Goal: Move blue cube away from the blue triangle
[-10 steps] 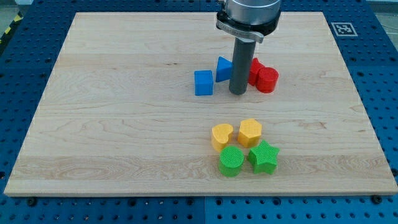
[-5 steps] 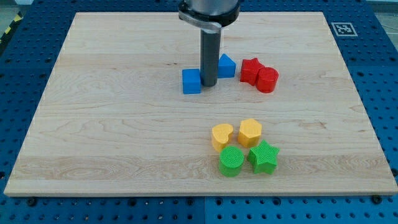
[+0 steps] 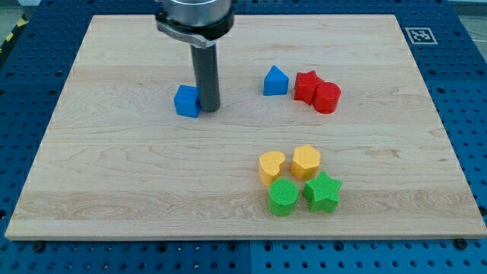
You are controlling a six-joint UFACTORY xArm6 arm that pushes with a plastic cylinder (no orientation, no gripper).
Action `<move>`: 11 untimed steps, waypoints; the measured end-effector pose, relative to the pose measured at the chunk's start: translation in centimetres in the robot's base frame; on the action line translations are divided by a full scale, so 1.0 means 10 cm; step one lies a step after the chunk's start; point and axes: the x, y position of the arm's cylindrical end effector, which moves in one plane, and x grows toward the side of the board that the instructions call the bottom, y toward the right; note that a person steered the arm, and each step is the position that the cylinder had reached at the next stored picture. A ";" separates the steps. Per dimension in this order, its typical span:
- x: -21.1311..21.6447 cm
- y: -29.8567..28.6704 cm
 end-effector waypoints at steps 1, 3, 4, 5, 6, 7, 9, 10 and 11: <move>0.00 -0.21; 0.00 -0.67; -0.09 -0.79; -0.17 -0.70; -0.18 -0.75; -0.19 -0.92; -0.22 -1.08; -0.22 -1.08; -0.32 -0.92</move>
